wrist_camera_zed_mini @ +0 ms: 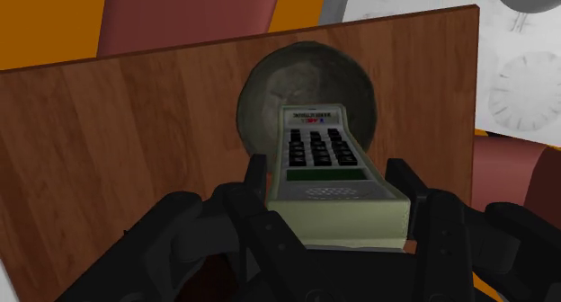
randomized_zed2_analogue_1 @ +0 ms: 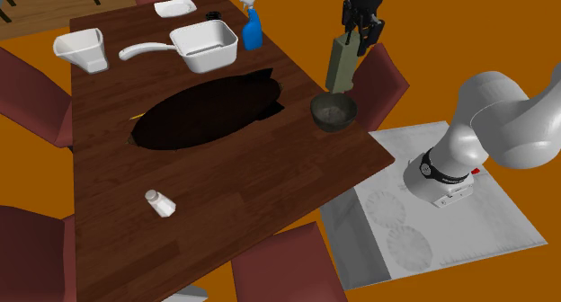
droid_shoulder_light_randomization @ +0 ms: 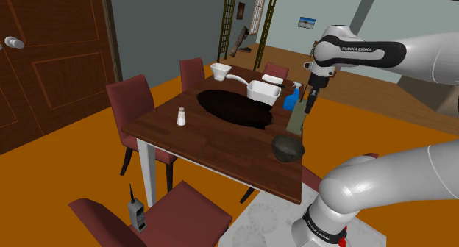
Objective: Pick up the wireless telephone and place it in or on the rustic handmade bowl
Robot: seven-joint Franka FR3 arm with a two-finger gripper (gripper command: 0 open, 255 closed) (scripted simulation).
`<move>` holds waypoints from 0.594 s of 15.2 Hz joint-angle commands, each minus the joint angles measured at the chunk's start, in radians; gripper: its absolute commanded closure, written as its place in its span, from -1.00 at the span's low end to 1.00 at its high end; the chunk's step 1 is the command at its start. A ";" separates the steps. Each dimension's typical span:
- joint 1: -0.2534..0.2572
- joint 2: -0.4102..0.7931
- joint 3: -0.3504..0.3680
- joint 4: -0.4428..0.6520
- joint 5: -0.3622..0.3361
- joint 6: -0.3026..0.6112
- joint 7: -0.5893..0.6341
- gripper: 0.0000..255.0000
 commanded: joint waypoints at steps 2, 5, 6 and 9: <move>-0.010 -0.016 -0.011 -0.042 -0.014 0.028 -0.006 1.00; -0.012 -0.013 -0.020 -0.079 -0.021 0.068 -0.003 1.00; -0.013 -0.011 -0.023 -0.091 -0.024 0.082 -0.002 1.00; -0.015 -0.005 -0.033 -0.127 -0.031 0.124 0.001 1.00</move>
